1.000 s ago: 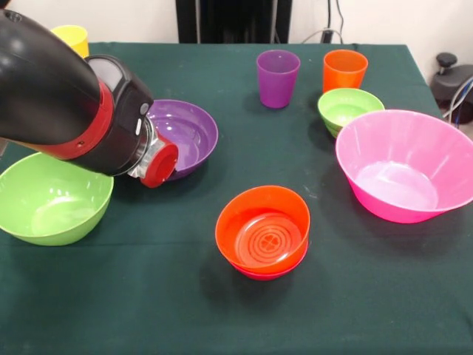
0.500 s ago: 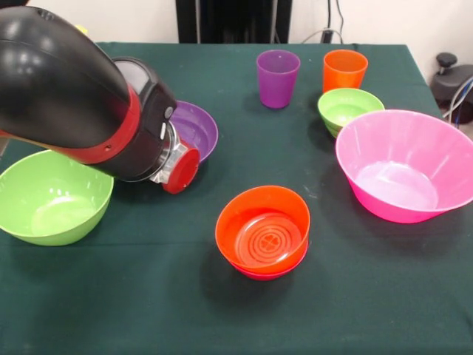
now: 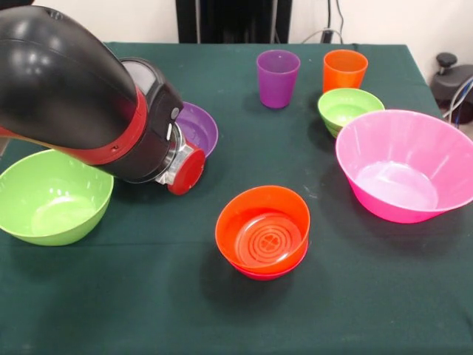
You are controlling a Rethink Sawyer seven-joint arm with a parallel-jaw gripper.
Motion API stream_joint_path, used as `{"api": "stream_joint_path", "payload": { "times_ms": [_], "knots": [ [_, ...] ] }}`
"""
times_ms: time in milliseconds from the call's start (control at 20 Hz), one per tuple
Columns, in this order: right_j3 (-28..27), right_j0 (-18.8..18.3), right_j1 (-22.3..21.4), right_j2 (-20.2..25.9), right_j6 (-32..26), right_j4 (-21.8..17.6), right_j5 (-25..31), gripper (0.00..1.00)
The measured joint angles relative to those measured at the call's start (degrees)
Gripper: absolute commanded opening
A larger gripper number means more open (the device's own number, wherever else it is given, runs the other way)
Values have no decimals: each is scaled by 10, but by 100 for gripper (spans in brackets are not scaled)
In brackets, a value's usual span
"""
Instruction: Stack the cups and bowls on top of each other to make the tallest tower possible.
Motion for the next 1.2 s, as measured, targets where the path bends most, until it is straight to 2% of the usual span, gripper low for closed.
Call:
{"api": "stream_joint_path", "payload": {
  "times_ms": [1200],
  "knots": [
    [-35, 16, 2, 0, 0, 0, 0, 0]
  ]
}}
